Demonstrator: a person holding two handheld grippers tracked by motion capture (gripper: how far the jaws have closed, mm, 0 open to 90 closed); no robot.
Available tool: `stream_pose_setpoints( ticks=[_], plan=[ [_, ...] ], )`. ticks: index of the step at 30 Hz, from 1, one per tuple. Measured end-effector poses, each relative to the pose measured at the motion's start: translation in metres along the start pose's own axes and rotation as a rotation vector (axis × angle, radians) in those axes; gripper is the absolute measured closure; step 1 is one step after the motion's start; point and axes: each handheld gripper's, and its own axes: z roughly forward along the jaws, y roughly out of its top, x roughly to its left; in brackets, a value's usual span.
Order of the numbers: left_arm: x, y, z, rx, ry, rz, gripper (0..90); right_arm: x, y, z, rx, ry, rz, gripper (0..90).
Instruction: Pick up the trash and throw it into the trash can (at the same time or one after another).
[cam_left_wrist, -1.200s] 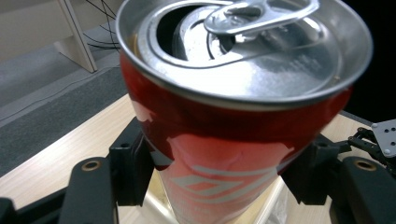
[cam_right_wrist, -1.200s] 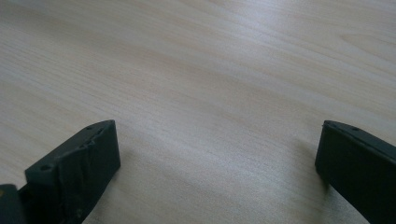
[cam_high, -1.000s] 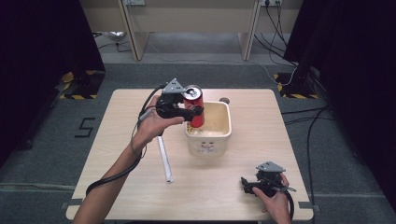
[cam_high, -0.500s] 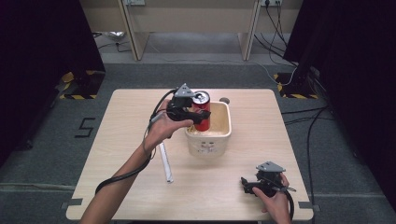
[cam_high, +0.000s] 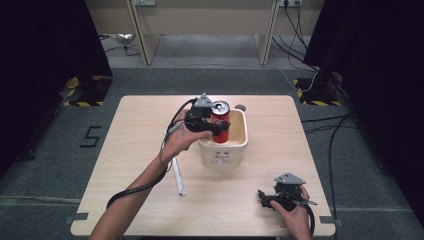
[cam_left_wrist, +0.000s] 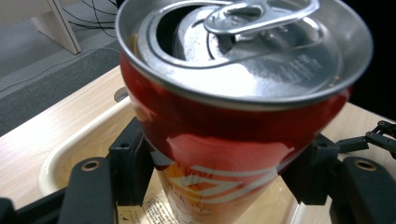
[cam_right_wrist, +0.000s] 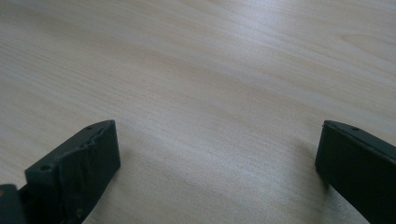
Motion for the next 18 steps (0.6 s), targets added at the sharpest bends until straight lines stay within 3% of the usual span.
stream_pose_setpoints(
  ticks=[8,18],
  plan=[
    [0.001,-0.008,0.012,0.034,-0.001,-0.003,34.1,0.000,0.000,0.000,-0.001,0.001,0.000,0.2],
    [0.005,-0.016,0.015,0.052,-0.001,-0.009,34.0,0.000,0.000,0.000,0.000,0.002,-0.001,0.2]
  ],
)
